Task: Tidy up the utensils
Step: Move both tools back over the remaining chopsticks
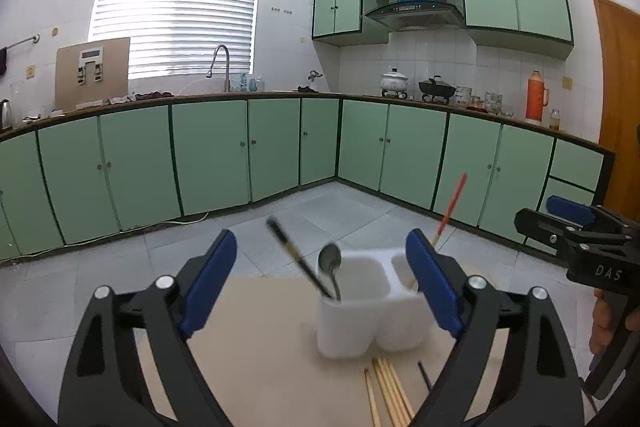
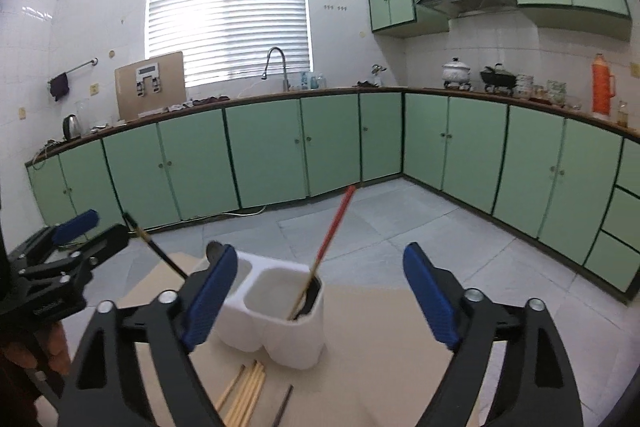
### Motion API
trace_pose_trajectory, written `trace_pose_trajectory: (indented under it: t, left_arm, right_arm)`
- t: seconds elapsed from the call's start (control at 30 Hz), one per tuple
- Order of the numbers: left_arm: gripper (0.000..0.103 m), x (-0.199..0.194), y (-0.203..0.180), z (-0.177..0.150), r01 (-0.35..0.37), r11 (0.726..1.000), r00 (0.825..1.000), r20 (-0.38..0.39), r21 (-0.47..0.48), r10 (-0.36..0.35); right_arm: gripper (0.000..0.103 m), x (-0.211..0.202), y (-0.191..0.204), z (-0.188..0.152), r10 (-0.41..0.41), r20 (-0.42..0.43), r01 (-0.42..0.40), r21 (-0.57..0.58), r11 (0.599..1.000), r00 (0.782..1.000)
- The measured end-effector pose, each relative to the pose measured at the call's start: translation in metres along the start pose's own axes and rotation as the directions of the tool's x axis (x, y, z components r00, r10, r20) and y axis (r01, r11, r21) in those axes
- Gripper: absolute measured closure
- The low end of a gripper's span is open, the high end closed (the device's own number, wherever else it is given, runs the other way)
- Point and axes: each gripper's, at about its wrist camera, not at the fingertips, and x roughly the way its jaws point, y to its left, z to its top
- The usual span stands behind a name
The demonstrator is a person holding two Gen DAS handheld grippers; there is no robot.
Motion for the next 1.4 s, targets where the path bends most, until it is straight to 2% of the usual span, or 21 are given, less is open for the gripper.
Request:
trace_pose_trajectory:
  t: [0.1, 0.3, 0.53, 0.73, 0.9, 1.03, 1.13, 1.2, 1.3, 1.4]
  left_arm:
    - [0.014, -0.012, 0.002, -0.015, 0.001, 1.0, 1.0, -0.028, -0.005, -0.002]
    - [0.012, -0.027, 0.002, -0.053, -0.013, 1.0, 0.993, -0.115, 0.018, 0.015]
    - [0.012, -0.037, 0.007, -0.105, -0.027, 1.0, 0.973, -0.229, 0.004, 0.027]
    - [0.012, -0.046, -0.008, -0.142, -0.024, 0.998, 0.951, -0.305, 0.051, 0.038]
    - [0.012, -0.049, -0.024, -0.16, 0.009, 0.996, 0.923, -0.383, 0.09, 0.026]
    - [0.013, -0.052, -0.026, -0.167, 0.027, 0.996, 0.907, -0.421, 0.081, 0.01]
    - [0.014, -0.053, -0.028, -0.174, 0.04, 0.997, 0.894, -0.448, 0.063, -0.008]
    - [0.019, -0.053, -0.031, -0.177, 0.043, 0.997, 0.886, -0.464, 0.058, -0.011]
    - [0.021, -0.052, -0.037, -0.183, 0.047, 0.996, 0.869, -0.495, 0.072, -0.005]
    - [0.026, -0.047, -0.043, -0.189, 0.051, 0.995, 0.844, -0.537, 0.085, 0.002]
  right_arm:
    - [0.007, -0.01, 0.003, -0.015, -0.028, -0.003, 0.028, -0.003, 1.0, 1.0]
    - [0.006, -0.021, 0.005, -0.057, -0.039, -0.069, 0.042, 0.037, 0.998, 0.997]
    - [0.006, -0.033, 0.012, -0.112, -0.072, -0.151, 0.08, 0.048, 0.996, 0.986]
    - [0.007, -0.046, 0.018, -0.153, -0.136, -0.183, 0.147, 0.049, 0.988, 0.974]
    - [0.014, -0.059, 0.014, -0.166, -0.133, -0.222, 0.152, 0.07, 0.986, 0.966]
    - [0.029, -0.064, 0.008, -0.174, -0.11, -0.265, 0.133, 0.071, 0.989, 0.958]
    - [0.035, -0.067, 0.009, -0.182, -0.102, -0.282, 0.127, 0.071, 0.989, 0.954]
    - [0.039, -0.068, 0.011, -0.184, -0.088, -0.292, 0.115, 0.076, 0.99, 0.952]
    - [0.04, -0.07, 0.015, -0.184, -0.08, -0.285, 0.103, 0.07, 0.992, 0.955]
    - [0.045, -0.073, 0.02, -0.187, -0.048, -0.293, 0.071, 0.067, 0.995, 0.955]
